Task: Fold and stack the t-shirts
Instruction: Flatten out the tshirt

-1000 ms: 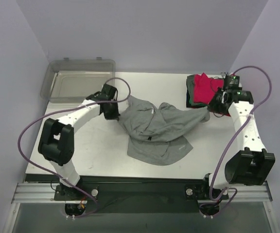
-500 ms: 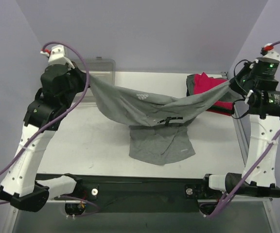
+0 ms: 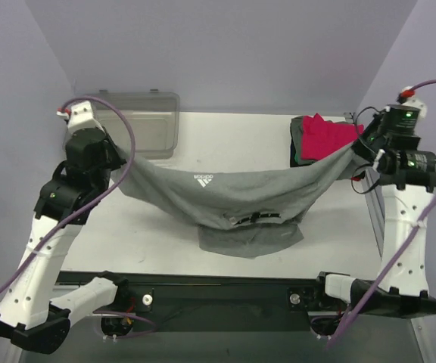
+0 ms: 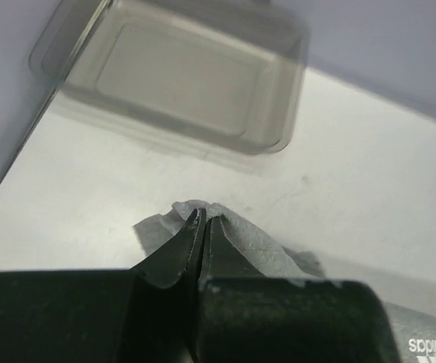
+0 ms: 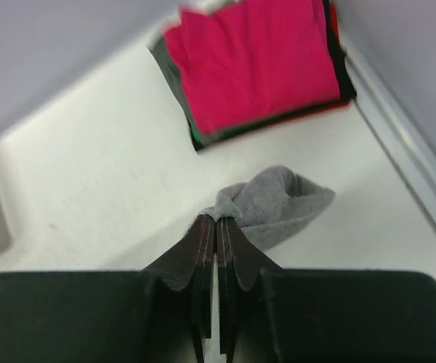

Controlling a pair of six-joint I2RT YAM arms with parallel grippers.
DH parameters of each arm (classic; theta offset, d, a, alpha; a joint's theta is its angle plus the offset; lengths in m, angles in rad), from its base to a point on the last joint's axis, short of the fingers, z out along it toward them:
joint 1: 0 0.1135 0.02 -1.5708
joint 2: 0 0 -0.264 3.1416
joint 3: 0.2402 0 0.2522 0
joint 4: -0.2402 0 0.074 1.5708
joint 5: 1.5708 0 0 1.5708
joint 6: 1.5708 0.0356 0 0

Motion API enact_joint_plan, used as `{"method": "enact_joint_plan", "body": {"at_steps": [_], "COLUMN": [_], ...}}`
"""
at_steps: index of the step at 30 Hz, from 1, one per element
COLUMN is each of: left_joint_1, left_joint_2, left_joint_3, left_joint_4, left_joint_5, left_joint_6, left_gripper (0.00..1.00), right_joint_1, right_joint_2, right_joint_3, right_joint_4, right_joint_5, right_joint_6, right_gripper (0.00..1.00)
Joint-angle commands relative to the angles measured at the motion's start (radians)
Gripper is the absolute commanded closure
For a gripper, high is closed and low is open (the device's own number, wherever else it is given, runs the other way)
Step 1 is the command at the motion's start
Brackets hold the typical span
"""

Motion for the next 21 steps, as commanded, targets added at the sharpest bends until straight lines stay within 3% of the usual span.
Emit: {"method": "enact_joint_plan", "body": {"at_steps": [1,5,9,13,21], "left_joint_1": [0.079,0.187,0.248,0.267,0.313], "left_joint_2": [0.000,0.001,0.044,0.129,0.270], "left_joint_3": [-0.171,-0.352,-0.467,-0.526,-0.544], "left_joint_4": [-0.096,-0.059,0.013,0.084,0.226], "left_joint_5": [-0.014,0.081,0.182,0.235,0.206], "left_joint_6": [-0.061,-0.065,-0.063,-0.065,-0.071], "left_gripper": [1.00,1.00,1.00,1.00,1.00], "right_joint_1": [-0.008,-0.012,-0.013,-0.015,-0.015], "right_joint_2": [0.024,0.052,0.105,0.182,0.310], "right_joint_3": [-0.184,-0.412,-0.497,-0.510,-0.436], "right_joint_4": [-0.004,0.053,0.111,0.141,0.156], "right_joint_5": [-0.009,0.001,0.004,-0.008,0.001], "right_joint_6": [0.055,0.069,0.068,0.049,0.052], "right_gripper": [1.00,1.00,1.00,1.00,1.00]}}
